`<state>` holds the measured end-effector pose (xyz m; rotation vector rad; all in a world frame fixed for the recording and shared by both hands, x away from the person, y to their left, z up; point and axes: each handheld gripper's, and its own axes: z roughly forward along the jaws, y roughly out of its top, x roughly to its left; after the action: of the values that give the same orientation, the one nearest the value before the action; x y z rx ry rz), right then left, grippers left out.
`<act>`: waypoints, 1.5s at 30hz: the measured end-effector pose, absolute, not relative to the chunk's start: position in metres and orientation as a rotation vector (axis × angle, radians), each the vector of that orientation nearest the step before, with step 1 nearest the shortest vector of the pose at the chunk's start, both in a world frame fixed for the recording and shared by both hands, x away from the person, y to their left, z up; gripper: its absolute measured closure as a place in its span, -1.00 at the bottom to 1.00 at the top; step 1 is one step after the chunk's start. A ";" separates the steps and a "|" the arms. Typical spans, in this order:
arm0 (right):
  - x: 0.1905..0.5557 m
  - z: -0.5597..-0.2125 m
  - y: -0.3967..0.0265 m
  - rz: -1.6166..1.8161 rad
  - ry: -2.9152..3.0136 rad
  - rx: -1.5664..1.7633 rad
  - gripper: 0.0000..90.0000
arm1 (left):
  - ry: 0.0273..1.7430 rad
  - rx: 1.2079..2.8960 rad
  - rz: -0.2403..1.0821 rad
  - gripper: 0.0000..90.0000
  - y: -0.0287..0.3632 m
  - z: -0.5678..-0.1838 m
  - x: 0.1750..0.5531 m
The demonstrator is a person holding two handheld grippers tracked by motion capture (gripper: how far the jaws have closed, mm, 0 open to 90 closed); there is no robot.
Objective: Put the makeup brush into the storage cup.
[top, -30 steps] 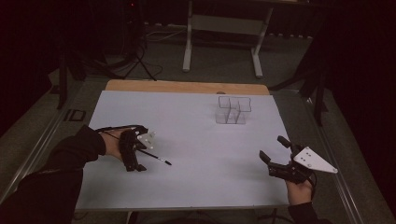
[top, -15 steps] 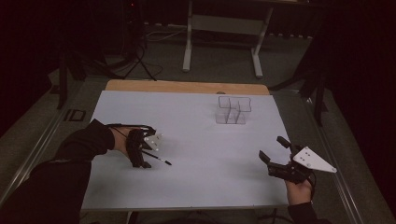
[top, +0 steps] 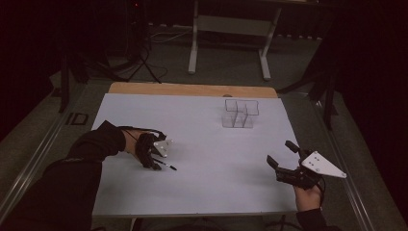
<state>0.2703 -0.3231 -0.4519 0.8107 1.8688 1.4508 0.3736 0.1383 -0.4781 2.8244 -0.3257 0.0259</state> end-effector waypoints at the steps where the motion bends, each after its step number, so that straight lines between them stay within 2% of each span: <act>1: 0.270 -0.452 -0.323 1.451 1.868 0.811 -0.67 | -0.330 2.827 0.021 0.16 0.137 -0.479 0.375; 11: 0.270 -0.452 -0.324 1.455 1.866 0.811 -0.67 | -0.345 2.857 -0.019 0.40 0.136 -0.490 0.383; 25: 0.270 -0.452 -0.323 1.450 1.867 0.811 -0.67 | -0.399 2.895 -0.014 0.60 0.133 -0.504 0.391; 31: 0.271 -0.452 -0.324 1.449 1.866 0.812 -0.67 | -0.406 2.917 -0.043 0.75 0.129 -0.504 0.391; 36: 0.270 -0.451 -0.323 1.452 1.865 0.807 -0.67 | -0.349 2.923 -0.064 0.90 0.127 -0.505 0.393; 42: 0.270 -0.451 -0.323 1.452 1.866 0.810 -0.67 | -0.307 2.943 -0.061 0.91 0.125 -0.502 0.392; 45: 0.270 -0.451 -0.323 1.451 1.866 0.811 -0.67 | -0.261 2.894 -0.034 0.91 0.125 -0.493 0.394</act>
<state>0.2700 -0.3231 -0.4512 0.8114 1.8657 1.4513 0.3941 0.1254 -0.4935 2.8935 -0.2610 -0.0337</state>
